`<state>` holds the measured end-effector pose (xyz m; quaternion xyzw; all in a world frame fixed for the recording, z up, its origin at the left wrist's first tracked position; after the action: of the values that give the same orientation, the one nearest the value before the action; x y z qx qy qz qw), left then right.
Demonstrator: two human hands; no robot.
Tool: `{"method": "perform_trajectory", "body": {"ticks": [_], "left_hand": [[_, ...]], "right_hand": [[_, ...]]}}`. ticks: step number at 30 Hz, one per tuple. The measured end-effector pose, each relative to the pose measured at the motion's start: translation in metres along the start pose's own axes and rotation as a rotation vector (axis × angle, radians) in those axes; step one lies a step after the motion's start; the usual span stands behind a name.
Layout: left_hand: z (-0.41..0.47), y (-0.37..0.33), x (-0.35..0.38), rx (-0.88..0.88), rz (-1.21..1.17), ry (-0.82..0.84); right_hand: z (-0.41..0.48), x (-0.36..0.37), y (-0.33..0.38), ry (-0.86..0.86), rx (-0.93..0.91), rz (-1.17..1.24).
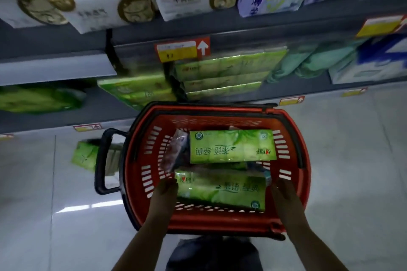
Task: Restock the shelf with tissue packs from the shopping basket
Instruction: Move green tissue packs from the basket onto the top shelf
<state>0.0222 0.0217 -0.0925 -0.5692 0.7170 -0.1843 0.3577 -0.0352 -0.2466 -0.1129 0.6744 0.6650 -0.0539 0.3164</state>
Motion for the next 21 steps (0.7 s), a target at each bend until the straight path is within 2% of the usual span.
{"method": "perform_trajectory", "body": {"ticks": [5, 8, 12, 16, 21], "left_hand": [[0.019, 0.009, 0.022, -0.13, -0.269, -0.1], [0.03, 0.011, 0.03, -0.176, -0.239, -0.057], [0.032, 0.018, 0.026, -0.084, -0.19, -0.115], [0.028, 0.033, 0.015, -0.021, -0.138, -0.074], [0.018, 0.039, 0.009, -0.016, -0.224, -0.089]], "right_hand": [[0.028, 0.018, -0.015, 0.108, 0.162, 0.008], [0.028, 0.029, -0.018, 0.19, 0.138, 0.006], [0.035, 0.029, -0.018, 0.26, 0.107, 0.056], [0.046, 0.025, -0.018, 0.38, 0.155, 0.14], [0.05, 0.028, -0.018, 0.453, 0.138, 0.119]]}}
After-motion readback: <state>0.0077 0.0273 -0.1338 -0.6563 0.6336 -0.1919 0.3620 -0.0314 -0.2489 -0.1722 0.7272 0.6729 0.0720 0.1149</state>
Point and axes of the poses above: each hand's wrist, its own z-axis towards the middle knuckle, its own x-axis out of the palm, y = z × x, the point moved 1 cm from there along z, towards the middle knuckle, and after that the axes turned 15 degrees about x, right-handed, at the moved point
